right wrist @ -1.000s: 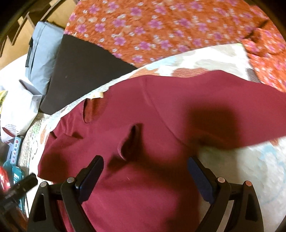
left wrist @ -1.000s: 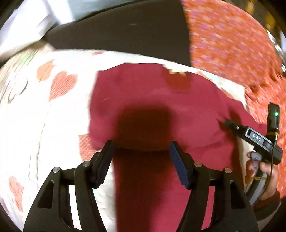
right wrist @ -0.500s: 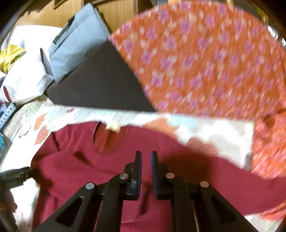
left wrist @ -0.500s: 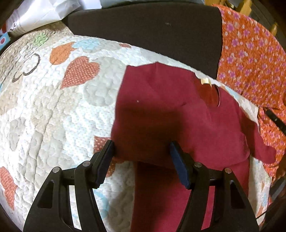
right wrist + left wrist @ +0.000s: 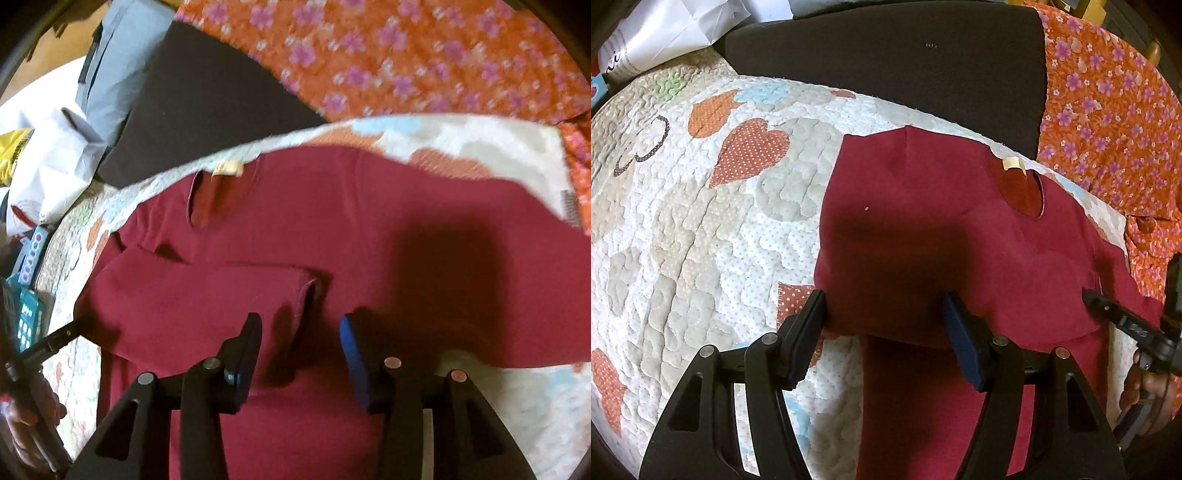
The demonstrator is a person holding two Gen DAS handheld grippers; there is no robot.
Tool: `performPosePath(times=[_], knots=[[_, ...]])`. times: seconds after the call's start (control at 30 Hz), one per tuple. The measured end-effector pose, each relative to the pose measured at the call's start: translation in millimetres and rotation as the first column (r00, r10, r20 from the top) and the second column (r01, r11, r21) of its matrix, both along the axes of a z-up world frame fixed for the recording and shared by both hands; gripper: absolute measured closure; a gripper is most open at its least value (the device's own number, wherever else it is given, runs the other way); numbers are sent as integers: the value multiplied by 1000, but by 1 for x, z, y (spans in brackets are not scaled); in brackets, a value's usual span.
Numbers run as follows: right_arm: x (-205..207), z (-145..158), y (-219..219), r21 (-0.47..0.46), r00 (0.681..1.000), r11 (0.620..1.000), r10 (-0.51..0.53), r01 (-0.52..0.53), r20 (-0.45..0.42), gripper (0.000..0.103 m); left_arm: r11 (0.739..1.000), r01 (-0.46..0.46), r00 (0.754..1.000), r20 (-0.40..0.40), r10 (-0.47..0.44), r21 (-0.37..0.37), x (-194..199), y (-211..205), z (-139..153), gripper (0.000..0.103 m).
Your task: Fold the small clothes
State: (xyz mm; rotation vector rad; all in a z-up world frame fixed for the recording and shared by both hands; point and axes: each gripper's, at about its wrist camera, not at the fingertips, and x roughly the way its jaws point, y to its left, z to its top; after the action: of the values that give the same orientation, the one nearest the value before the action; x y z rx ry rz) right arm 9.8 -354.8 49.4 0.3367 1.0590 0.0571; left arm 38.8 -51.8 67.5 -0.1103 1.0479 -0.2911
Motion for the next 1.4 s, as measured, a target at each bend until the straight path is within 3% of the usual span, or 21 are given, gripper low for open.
performPosePath(times=[0.07, 0.27, 0.37, 0.53, 0.6, 0.67, 0.73, 0.8, 0.87, 0.93, 1.0, 1.07, 1.13, 1.27, 1.4], knots=[[6, 3, 11, -80, 1000, 997, 15, -13, 15, 96, 1000, -10, 1000, 9, 10, -9, 1, 4, 3, 39], [6, 86, 5, -290, 963, 955, 25, 55, 268, 97, 999, -45, 998, 42, 46, -13, 3, 12, 9, 39], [7, 104, -11, -321, 954, 943, 13, 88, 299, 97, 1000, -23, 999, 27, 23, 10, 4, 4, 2, 39], [7, 59, -39, -314, 975, 940, -65, 131, 212, 97, 996, 14, 1000, 7, -15, 88, 5, -12, -13, 39], [11, 35, -44, -364, 980, 917, -101, 159, 174, 97, 995, 10, 1000, -6, -9, 104, 7, -13, -20, 38], [12, 12, -57, -398, 983, 900, -140, 178, 122, 97, 997, -13, 999, -39, 16, 79, 11, -6, -26, 38], [11, -9, -76, -375, 978, 904, -207, 206, 38, 97, 998, -42, 997, -66, 45, 48, 14, 3, -27, 39], [6, -8, -85, -371, 970, 898, -239, 235, 35, 97, 998, -53, 996, -64, 55, 41, 14, 6, -23, 39], [1, 12, -76, -339, 976, 915, -194, 216, 99, 97, 998, -58, 997, -42, 59, 38, 12, 8, -14, 39], [3, 29, -49, -298, 985, 947, -74, 117, 153, 90, 998, -62, 998, -23, 62, 32, 10, 10, -7, 39], [10, 34, -13, -261, 983, 965, 63, -16, 172, 53, 997, -67, 998, -16, 68, 41, 10, 10, -6, 38], [25, 40, 27, -194, 959, 967, 201, -163, 198, 48, 995, -71, 997, -35, 73, 66, 12, 11, -13, 39], [44, 38, 71, -170, 932, 944, 313, -284, 181, 48, 993, -85, 994, -66, 90, 81, 16, 13, -22, 39], [82, 12, 141, -241, 876, 867, 470, -436, 104, 48, 993, -103, 990, -87, 107, 57, 20, 20, -23, 39], [109, -18, 167, -334, 843, 794, 538, -507, -1, 48, 992, -107, 991, -73, 113, 72, 22, 23, -18, 39]])
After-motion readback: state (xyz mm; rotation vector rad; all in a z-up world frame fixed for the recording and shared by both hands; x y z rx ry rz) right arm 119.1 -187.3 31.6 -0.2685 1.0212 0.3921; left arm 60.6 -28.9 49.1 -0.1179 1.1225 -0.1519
